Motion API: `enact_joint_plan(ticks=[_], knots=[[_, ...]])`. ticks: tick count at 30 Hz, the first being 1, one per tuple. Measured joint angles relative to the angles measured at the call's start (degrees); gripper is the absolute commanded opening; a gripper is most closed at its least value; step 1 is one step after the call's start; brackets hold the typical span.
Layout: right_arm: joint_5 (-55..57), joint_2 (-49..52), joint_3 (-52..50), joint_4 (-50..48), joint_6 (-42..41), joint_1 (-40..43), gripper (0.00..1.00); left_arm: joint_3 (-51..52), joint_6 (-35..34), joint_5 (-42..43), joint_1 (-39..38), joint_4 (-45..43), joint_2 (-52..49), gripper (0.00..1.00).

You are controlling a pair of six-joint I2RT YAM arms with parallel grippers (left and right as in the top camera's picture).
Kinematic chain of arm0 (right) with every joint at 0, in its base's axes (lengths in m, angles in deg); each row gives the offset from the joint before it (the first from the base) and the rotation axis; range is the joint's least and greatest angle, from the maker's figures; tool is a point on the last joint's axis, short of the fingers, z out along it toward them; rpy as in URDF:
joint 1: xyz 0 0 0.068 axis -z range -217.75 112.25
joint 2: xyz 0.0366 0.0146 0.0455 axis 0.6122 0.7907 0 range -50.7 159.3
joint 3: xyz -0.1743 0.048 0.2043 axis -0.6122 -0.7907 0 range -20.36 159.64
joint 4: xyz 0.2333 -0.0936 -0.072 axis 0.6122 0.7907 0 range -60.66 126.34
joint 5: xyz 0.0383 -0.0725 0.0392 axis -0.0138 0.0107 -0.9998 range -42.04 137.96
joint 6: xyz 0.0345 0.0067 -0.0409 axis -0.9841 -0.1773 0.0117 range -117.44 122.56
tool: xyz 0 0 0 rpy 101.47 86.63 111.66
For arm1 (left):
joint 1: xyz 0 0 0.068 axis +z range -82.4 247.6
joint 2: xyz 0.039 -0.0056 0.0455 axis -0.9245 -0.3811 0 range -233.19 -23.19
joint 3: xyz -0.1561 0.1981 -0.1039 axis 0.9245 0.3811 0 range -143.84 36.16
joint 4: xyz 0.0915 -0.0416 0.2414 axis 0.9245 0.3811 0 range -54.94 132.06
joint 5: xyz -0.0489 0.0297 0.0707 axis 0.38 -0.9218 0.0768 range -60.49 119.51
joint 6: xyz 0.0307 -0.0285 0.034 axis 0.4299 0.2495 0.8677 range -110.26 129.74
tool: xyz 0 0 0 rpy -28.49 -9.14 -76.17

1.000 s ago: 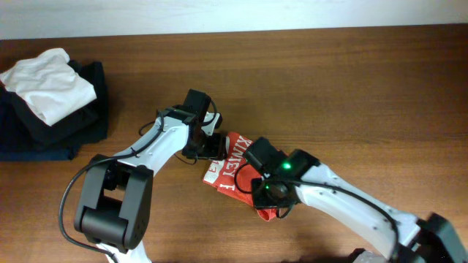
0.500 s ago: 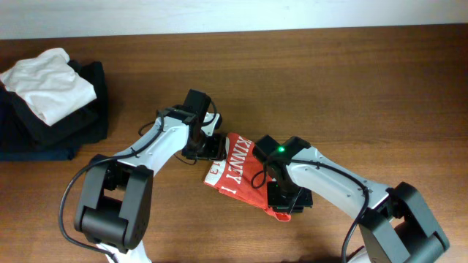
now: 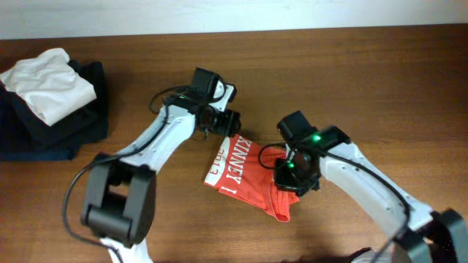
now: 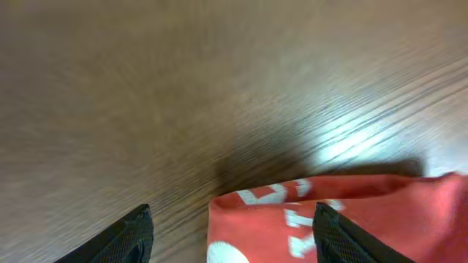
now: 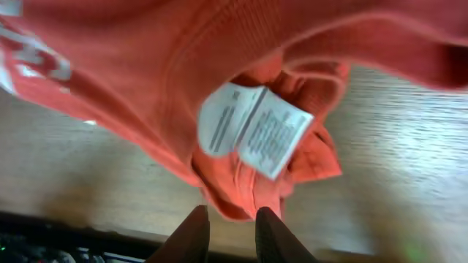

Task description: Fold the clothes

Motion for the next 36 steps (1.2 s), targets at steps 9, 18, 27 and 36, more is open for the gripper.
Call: enact_joint_plan(ticks=[9, 18, 27, 36], knots=[[4.33, 16.11, -1.09, -6.27, 3.54, 2.38, 0.29, -2.05, -0.61, -10.64, 0.42, 20.87, -7.76, 0.69], [13.44, 20.35, 22.6, -0.26, 19.87, 13.05, 0.52, -1.64, -9.07, 0.44, 6.43, 29.9, -8.76, 0.66], [25.24, 15.06, 39.6, 17.7, 18.38, 18.38, 0.79, -17.66, 7.76, 19.32, 8.46, 17.66, -11.52, 0.87], [22.86, 14.21, 39.74, 23.82, 19.26, 21.53, 0.79, -18.56, 10.82, 36.48, 0.2, 15.15, -24.5, 0.31]])
